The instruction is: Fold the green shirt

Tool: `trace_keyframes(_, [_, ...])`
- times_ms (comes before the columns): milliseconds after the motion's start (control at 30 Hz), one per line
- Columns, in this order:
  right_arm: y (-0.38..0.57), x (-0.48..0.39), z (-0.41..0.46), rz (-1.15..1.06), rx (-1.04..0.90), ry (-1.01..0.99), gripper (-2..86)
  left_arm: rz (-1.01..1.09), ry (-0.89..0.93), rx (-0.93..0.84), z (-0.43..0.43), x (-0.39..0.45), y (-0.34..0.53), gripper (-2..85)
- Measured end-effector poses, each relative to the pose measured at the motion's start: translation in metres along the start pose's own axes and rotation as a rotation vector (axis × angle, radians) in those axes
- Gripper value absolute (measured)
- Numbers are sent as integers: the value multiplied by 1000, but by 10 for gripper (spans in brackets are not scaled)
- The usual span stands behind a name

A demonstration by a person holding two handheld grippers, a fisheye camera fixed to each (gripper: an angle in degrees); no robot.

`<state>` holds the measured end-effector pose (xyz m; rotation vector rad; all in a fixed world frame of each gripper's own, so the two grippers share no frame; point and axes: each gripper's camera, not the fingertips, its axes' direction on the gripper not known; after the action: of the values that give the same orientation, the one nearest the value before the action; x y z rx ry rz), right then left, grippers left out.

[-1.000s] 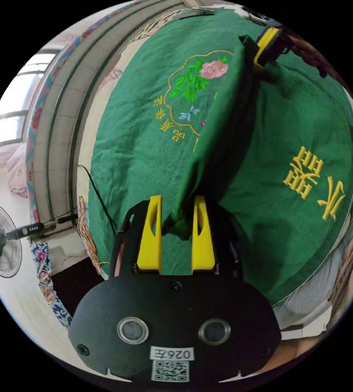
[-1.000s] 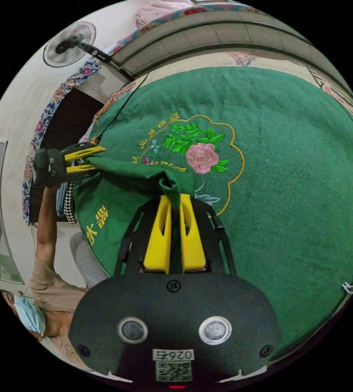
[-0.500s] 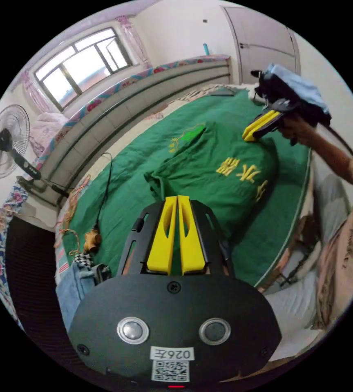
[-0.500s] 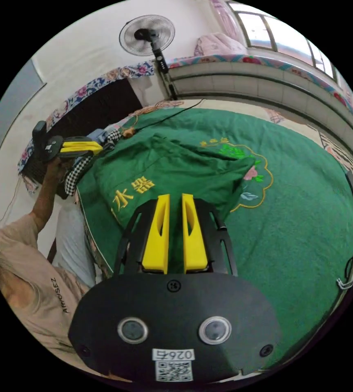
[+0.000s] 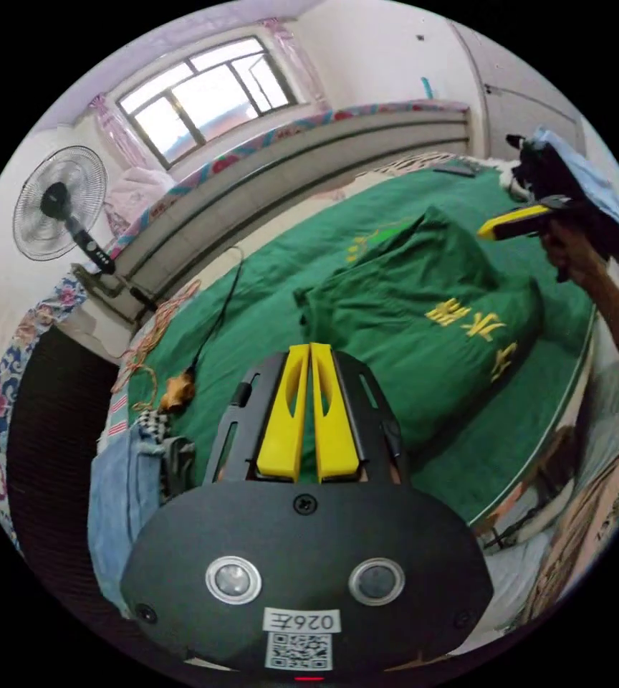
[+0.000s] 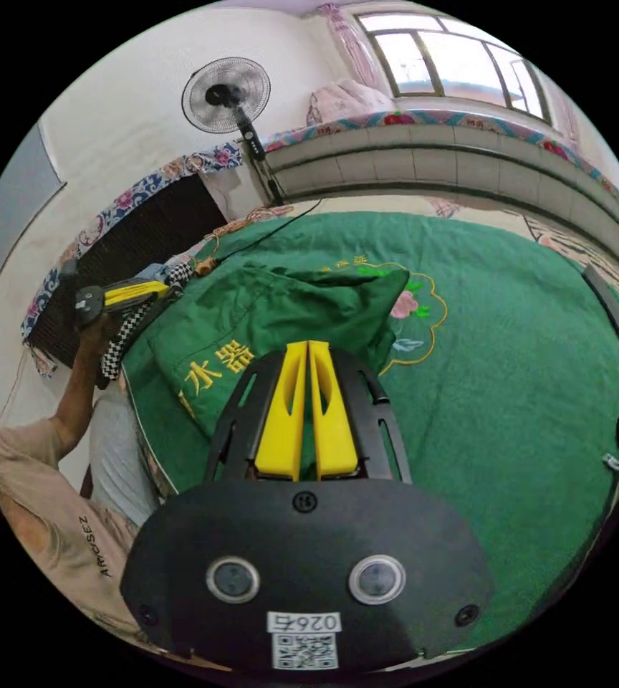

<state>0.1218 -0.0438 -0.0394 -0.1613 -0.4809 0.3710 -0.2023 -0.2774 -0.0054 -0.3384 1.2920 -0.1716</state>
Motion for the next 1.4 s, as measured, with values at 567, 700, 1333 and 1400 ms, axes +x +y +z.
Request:
trace_keyframes(567, [94, -15, 13, -44, -235, -184, -9, -90, 561, -235, 63, -105, -5, -7])
trace_keyframes(700, [93, -14, -26, -56, -165, -138, -9, -230, 613, 4, 29, -146, -5, -7])
trace_keyframes(1333, [103, 170, -61, 338, -16, -460, 134, -127, 486, -292, 174, -141, -64, 266])
trace_keyframes(1400, [96, 186, -43, 374, -22, -564, 131, -117, 479, -301, 183, -134, -65, 260])
